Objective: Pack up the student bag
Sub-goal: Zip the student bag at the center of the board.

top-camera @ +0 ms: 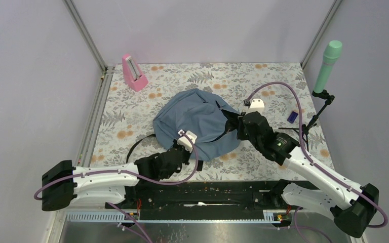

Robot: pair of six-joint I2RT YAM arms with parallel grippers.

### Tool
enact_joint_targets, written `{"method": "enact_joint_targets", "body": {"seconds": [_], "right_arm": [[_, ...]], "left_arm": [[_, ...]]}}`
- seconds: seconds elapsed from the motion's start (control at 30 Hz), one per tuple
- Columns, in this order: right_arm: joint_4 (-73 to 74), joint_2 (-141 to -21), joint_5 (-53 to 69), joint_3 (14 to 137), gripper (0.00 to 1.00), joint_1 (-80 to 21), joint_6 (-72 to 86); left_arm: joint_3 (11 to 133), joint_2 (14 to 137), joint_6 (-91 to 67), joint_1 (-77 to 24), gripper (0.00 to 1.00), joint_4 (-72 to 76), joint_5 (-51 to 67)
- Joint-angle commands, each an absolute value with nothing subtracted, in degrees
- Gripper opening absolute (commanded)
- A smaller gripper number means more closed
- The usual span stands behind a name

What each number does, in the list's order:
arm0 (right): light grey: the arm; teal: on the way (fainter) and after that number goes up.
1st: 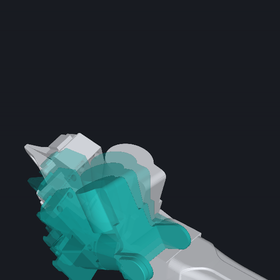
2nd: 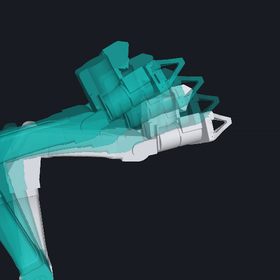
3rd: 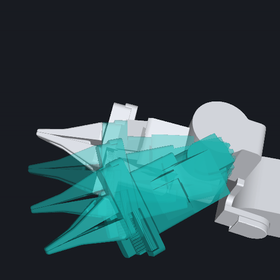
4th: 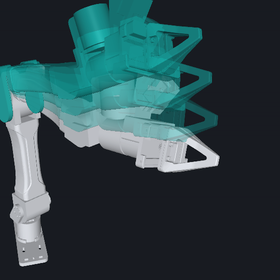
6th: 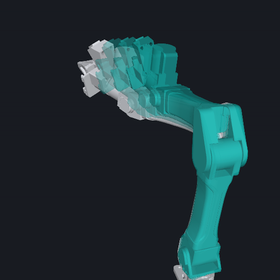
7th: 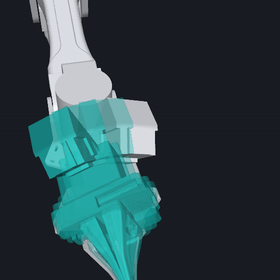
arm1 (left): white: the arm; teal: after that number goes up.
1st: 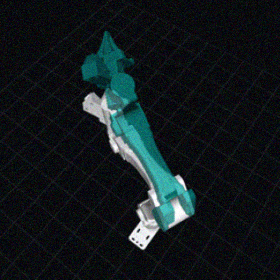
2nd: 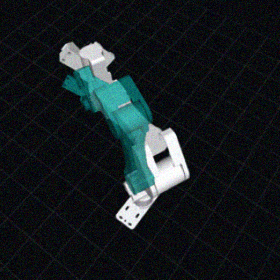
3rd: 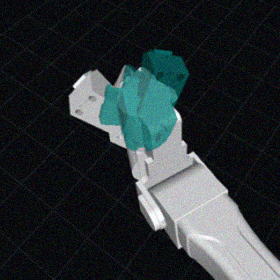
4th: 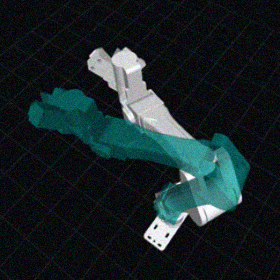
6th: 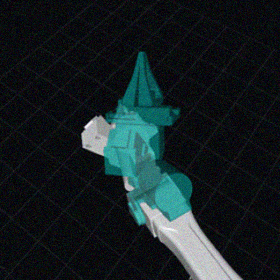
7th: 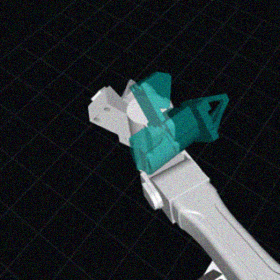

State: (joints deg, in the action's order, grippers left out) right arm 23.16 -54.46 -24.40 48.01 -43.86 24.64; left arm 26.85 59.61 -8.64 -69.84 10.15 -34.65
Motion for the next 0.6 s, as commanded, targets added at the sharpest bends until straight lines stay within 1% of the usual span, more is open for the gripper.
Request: {"method": "enact_joint_targets", "body": {"seconds": [0.0,0.37,0.57], "right_arm": [[19.11,-55.66,-31.67,49.23,0.0,-38.69,20.4],[16.23,-58.8,-28.92,49.15,0.0,-31.13,18.42],[15.12,-59.7,-23.81,50.07,0.0,-29.2,17.78]], "left_arm": [[25.56,56.4,-10.16,-68.67,0.0,3.4,-43.22],[24.1,51.9,-15.9,-68.7,0.0,0.11,-43.84],[24.56,50.04,-16.19,-68.7,0.0,-2.55,-42.63]]}}
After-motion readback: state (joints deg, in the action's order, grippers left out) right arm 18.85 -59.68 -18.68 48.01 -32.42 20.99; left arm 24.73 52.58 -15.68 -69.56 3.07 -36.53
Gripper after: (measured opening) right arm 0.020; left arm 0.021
